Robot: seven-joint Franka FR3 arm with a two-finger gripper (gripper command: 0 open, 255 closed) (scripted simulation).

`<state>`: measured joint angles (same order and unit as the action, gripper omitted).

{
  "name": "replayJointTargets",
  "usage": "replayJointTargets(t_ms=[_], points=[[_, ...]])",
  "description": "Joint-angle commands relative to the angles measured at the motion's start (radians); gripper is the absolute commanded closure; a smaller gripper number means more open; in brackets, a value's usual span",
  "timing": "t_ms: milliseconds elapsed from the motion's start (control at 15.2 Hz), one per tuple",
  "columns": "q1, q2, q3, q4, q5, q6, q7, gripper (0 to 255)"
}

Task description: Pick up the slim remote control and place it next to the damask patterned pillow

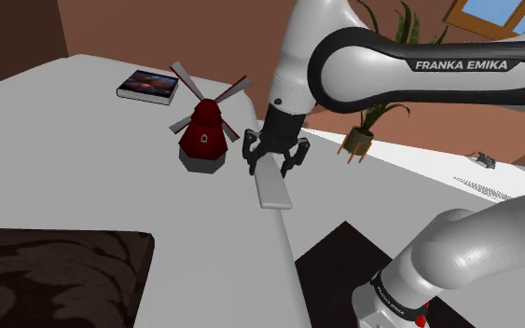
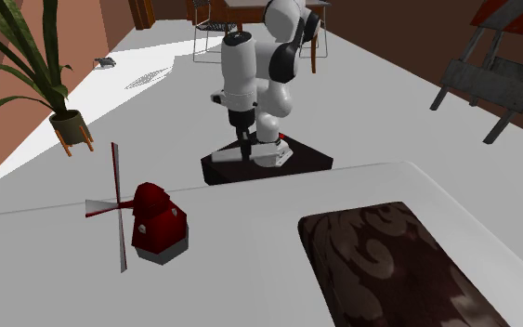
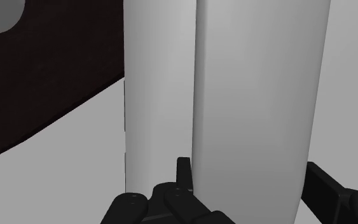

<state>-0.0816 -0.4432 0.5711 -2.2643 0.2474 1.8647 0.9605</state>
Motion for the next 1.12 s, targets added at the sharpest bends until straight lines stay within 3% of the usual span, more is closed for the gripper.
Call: replayJointTargets(t_ms=[0,264,1056], points=[[-0.001,-0.003,-0.006,0.025,-0.003,-0.028,0.000,255],[-0.003,-0.007,-0.014,0.066,-0.007,-0.074,0.001,255],[0.062,0.069,0.233,0.192,0.032,-0.077,0.315,255]])
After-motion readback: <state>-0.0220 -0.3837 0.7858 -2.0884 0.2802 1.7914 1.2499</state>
